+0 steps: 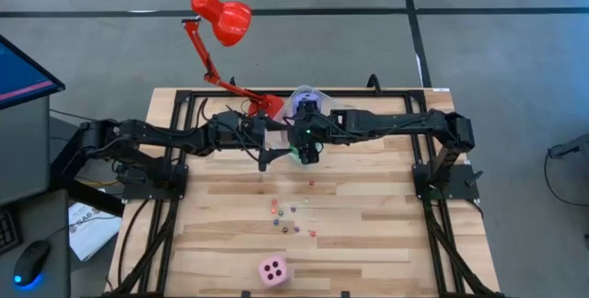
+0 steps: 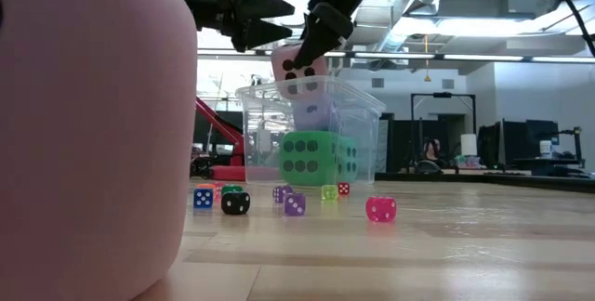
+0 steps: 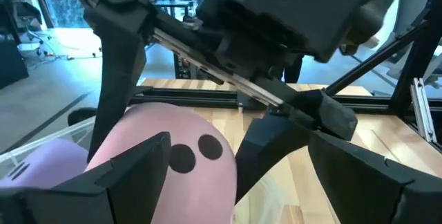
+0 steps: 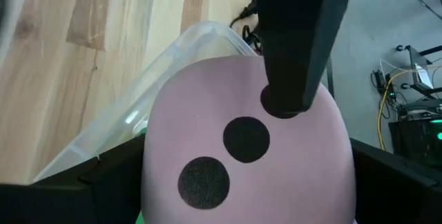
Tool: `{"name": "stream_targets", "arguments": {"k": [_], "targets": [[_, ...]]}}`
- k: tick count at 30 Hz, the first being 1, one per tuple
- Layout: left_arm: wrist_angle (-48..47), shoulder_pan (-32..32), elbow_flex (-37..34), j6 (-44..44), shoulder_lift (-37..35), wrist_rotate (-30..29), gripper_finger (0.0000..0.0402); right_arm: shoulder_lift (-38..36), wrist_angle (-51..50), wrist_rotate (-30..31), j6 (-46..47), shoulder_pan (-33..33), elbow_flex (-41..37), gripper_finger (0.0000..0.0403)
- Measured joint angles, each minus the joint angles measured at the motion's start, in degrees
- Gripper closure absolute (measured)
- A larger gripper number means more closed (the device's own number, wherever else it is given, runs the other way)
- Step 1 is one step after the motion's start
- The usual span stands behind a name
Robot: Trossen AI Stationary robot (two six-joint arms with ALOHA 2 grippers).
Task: Pick & Place Dice
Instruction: Put the right pink dice into the transparent bin, then put the pink dice into the transparent bin
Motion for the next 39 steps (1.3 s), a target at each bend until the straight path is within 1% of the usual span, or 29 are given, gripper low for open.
{"name": "stream_targets", "arguments": {"k": [3,5,8,13,19,28,34,39], "targets": [[0.82,0.00,0.04,2.57,0.00,-0.02,0.0069,0.04,0.17,0.00,0.00,-0.02,-0.07,0.0008],[3.27,0.00,0.12,3.73,1.00,0.00,0.0069,0.04,0.64,-0.01,0.00,-0.02,-0.09,0.0008],[6.30,0.26,0.17,3.97,3.36,0.00,0.0069,0.04,1.89,-0.07,-0.02,0.02,-0.09,0.0004],[8.21,2.04,0.17,3.81,6.67,0.72,0.0069,0.22,1.64,0.29,-1.08,-0.10,-0.29,0.0004],[9.08,4.30,0.17,2.57,8.63,1.11,0.0069,0.22,1.68,0.70,-1.68,-0.20,-0.33,0.0003],[8.59,4.61,0.17,1.78,9.38,0.27,0.0069,0.24,2.39,0.65,-3.99,-0.24,-0.33,0.0003],[7.84,4.62,0.15,2.33,8.02,-0.67,0.0069,0.19,2.94,5.08,-4.43,-0.12,-0.14,0.0003],[3.09,4.67,0.02,2.79,3.21,-1.04,0.0069,-0.20,3.22,9.83,-3.48,0.06,0.07,0.0003]]}}
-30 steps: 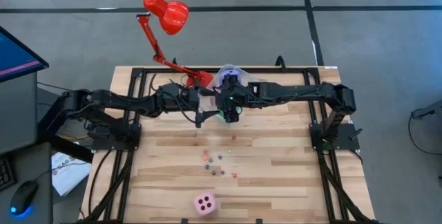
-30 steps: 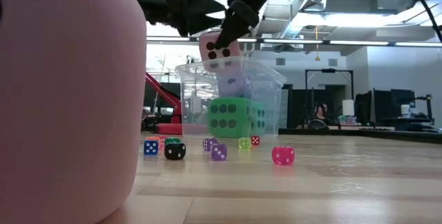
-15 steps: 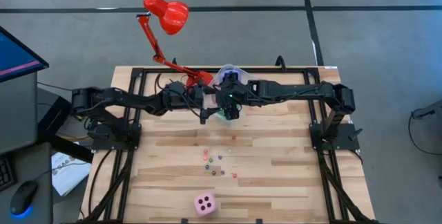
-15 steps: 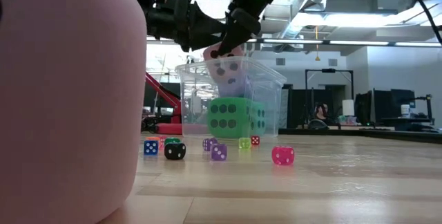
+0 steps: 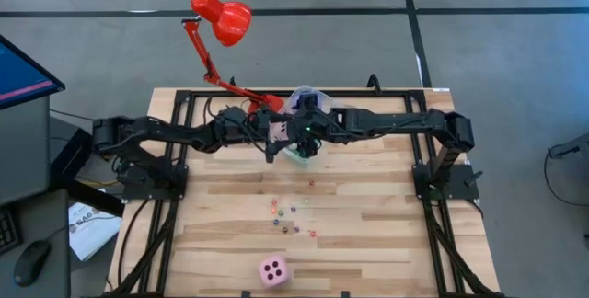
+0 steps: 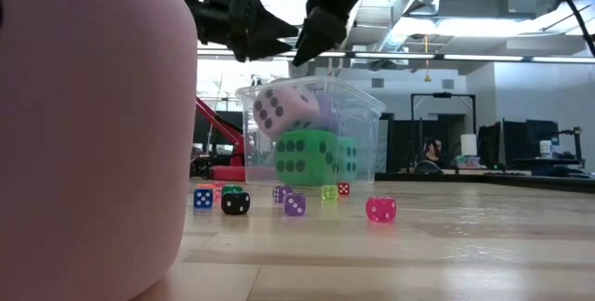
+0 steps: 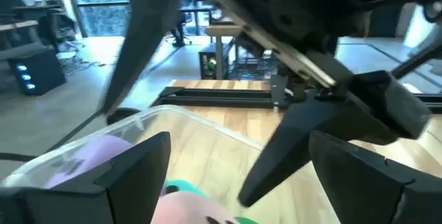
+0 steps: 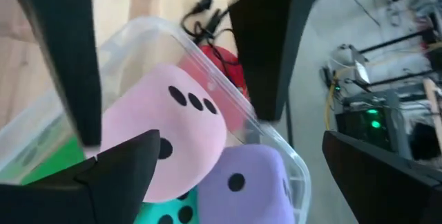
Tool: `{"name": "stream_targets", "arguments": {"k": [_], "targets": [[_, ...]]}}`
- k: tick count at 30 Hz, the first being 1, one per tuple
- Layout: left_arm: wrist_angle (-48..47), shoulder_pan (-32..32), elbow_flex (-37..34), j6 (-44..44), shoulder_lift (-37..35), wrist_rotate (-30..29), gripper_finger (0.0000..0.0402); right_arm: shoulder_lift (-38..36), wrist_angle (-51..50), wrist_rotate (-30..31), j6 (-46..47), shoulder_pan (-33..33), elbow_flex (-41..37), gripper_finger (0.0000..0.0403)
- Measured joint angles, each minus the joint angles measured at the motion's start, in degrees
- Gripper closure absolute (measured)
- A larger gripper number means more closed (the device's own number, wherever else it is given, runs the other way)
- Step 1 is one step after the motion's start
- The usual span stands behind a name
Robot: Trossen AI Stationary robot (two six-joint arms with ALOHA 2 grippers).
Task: Pick & Place Dice
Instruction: Put the pink dice into the transparent bin
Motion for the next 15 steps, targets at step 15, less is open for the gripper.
{"name": "stream_targets", "arguments": {"k": [15], "targets": [[-11.54,-0.02,-4.60,0.00,-14.22,0.98,0.0069,-2.59,-13.50,4.16,6.71,3.37,-0.04,0.0003]]}}
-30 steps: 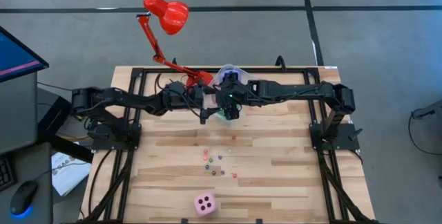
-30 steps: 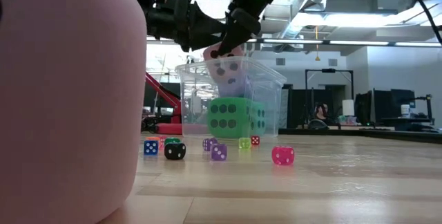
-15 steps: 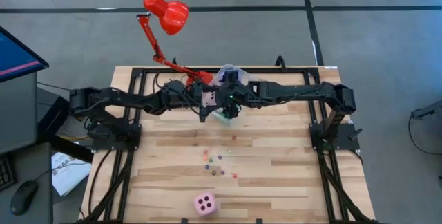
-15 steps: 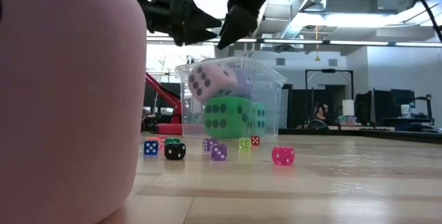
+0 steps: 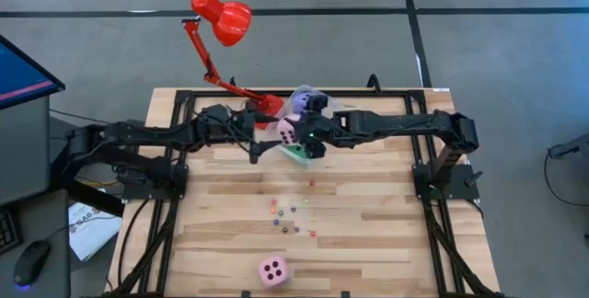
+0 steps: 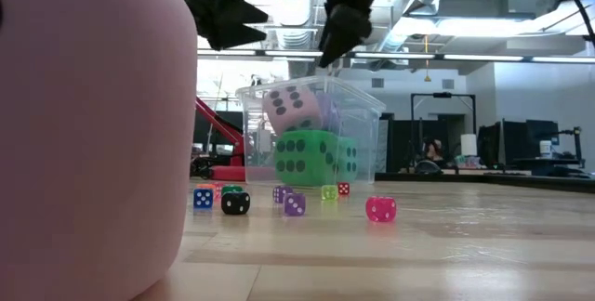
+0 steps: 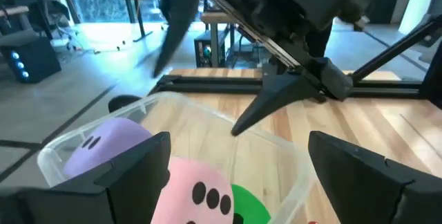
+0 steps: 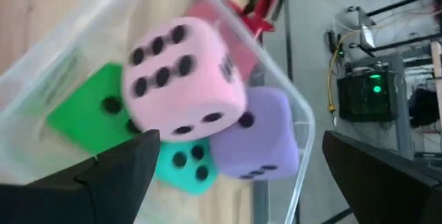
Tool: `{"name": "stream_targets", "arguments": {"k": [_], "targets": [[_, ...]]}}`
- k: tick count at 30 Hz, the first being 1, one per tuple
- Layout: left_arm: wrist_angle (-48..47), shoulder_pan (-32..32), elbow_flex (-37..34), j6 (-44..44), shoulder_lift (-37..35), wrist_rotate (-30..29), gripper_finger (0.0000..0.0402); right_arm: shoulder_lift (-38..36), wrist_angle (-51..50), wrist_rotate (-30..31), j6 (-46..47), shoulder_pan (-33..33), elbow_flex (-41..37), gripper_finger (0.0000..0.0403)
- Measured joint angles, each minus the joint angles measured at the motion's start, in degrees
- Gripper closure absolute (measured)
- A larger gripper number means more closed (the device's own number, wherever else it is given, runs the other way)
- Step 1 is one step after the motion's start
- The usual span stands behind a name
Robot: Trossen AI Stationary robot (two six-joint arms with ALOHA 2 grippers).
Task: Pick & Place Dice
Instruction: Put the pink dice into the transparent bin
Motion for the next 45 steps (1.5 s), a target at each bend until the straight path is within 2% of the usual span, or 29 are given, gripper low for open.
{"name": "stream_targets", "arguments": {"k": [12,17,23,37,45], "targets": [[-0.44,-0.33,-6.67,-0.37,-11.09,0.06,0.0069,-2.84,-8.25,-0.14,10.26,5.51,-0.09,0.0003],[-0.33,-0.37,-9.39,-0.41,-13.58,0.07,0.0069,-3.18,-10.33,-0.13,18.74,6.87,-0.13,0.0003],[-0.50,-0.37,-11.41,-0.52,-16.35,0.07,0.0069,-3.90,-10.98,1.43,23.77,8.66,-0.12,0.0003],[-0.86,-0.37,-11.36,-0.85,-17.05,0.09,0.0069,-4.09,-10.80,2.14,24.85,12.10,-0.13,0.0003],[-0.84,-0.37,-11.36,-0.39,-17.05,0.09,0.0069,-4.07,-13.08,-0.76,26.87,15.00,-0.11,0.0003]]}}
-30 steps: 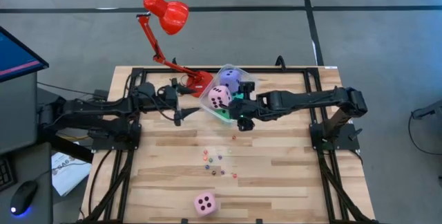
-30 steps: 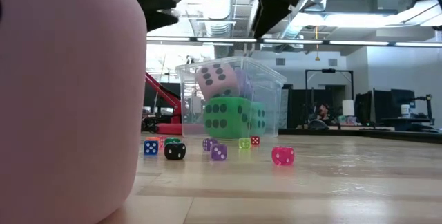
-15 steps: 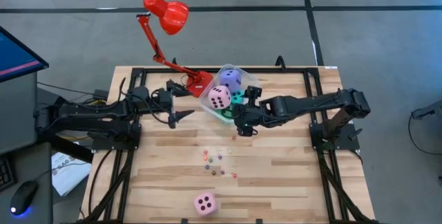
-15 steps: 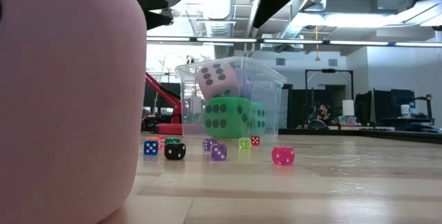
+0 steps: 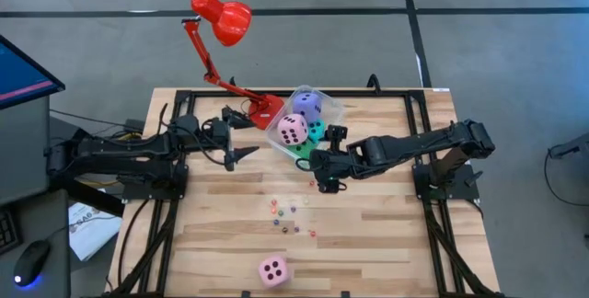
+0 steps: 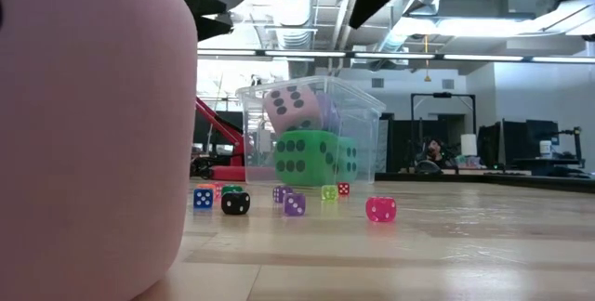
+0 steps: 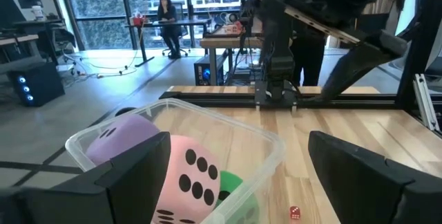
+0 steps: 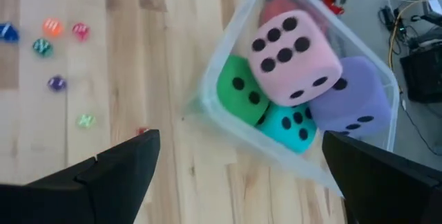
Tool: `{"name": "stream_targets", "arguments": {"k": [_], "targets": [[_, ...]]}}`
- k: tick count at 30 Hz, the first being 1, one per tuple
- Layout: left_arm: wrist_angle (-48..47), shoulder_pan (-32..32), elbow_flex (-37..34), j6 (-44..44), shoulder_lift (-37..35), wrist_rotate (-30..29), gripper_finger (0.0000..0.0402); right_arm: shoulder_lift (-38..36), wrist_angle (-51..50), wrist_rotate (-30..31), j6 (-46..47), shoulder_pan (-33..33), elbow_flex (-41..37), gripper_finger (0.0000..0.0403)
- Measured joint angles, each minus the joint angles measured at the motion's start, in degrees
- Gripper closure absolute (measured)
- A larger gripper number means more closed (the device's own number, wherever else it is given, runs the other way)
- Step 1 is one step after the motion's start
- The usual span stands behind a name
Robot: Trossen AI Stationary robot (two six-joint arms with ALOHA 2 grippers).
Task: Pick & Place Dice
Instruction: Put the pink dice into the transparent bin
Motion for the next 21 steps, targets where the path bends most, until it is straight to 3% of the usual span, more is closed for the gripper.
{"name": "stream_targets", "arguments": {"k": [6,21], "targets": [[0.00,0.00,0.00,-0.01,0.00,0.00,0.0069,0.02,-3.94,1.84,1.46,0.84,-0.02,0.0027],[0.00,0.00,0.00,-0.44,0.00,0.00,0.0069,0.02,-11.58,3.17,0.98,-1.43,0.00,0.0158]]}}
